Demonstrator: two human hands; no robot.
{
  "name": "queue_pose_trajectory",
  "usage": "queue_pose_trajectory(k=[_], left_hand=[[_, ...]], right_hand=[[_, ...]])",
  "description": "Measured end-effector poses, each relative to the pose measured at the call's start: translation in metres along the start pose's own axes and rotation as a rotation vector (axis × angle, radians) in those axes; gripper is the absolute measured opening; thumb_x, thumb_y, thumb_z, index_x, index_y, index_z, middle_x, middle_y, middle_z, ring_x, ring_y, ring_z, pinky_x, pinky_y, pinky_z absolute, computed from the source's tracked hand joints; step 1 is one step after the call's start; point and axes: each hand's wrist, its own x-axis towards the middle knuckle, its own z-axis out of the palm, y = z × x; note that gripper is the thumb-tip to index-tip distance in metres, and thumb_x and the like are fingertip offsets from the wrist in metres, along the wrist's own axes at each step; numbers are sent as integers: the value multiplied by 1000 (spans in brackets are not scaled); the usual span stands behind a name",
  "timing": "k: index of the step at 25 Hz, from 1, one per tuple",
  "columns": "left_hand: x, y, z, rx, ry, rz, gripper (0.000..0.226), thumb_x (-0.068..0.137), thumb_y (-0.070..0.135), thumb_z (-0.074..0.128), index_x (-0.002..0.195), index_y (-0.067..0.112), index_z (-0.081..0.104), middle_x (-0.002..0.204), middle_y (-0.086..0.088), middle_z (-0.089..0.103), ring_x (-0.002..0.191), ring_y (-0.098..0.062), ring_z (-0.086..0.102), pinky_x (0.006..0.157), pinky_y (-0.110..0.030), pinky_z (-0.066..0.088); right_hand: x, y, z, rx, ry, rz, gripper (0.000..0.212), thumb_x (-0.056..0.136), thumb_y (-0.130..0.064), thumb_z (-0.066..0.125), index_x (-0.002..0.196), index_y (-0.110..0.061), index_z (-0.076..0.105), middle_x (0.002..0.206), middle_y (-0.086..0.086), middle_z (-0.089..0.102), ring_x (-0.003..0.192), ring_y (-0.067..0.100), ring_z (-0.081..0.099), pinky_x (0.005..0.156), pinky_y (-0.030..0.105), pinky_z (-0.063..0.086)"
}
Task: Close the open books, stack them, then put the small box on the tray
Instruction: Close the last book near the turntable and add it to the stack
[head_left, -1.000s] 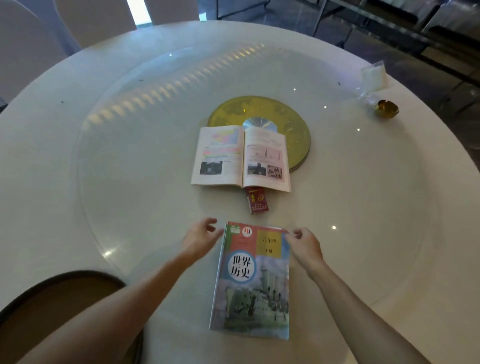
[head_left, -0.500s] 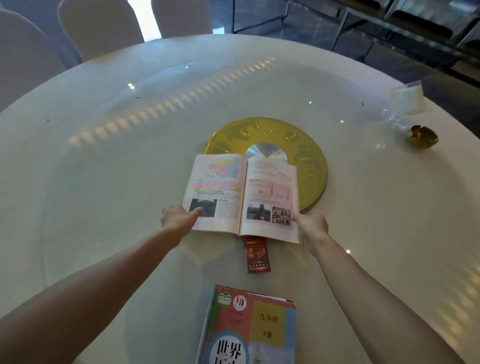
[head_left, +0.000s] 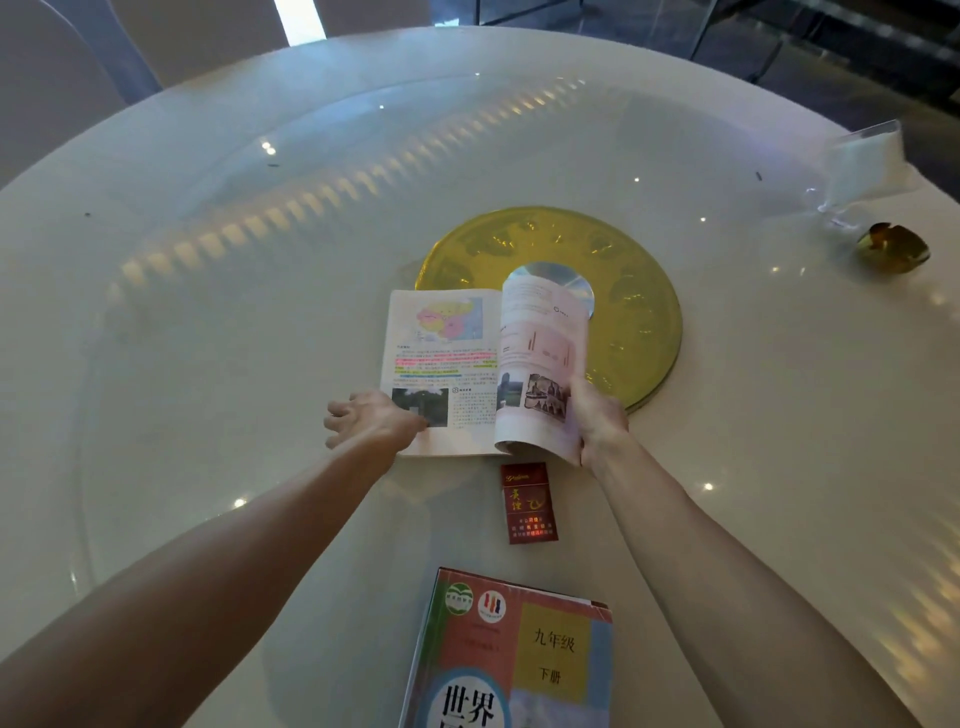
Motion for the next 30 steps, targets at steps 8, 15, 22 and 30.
queue_pose_trajectory(k=[8,15,22,30], left_hand=[[-3,3,4,-538,-195,-86,56,70,10,86,110,3,48,113,-14,55,88,-24,56,65,-34,48],[-32,-17,8,-718,-378,142,7,89,14,71,95,15,69,99,-7,72,77,-19,64,65,-31,55],[-81,-7,-42,-960,-355,494,9,98,16,60,105,18,66,95,1,75,83,-17,69,70,-32,56],[-166,-13,-90,-773,-459,848,35,93,20,66,126,30,70,113,5,75,102,-10,71,91,-29,56]], right_hand=[[-19,1,-4,92,-207,-268,10,95,-16,70,104,-16,67,114,15,80,88,27,78,67,38,63],[-61,-13,13,-266,-354,-577,15,106,-19,54,116,-25,62,111,10,78,99,30,79,81,53,66],[-109,-24,3,-175,-356,-638,23,107,-25,51,120,-37,67,113,-6,75,107,14,71,79,26,59],[-184,-29,-26,70,-415,-502,33,95,-52,61,111,-30,77,110,9,82,97,24,79,77,38,63]])
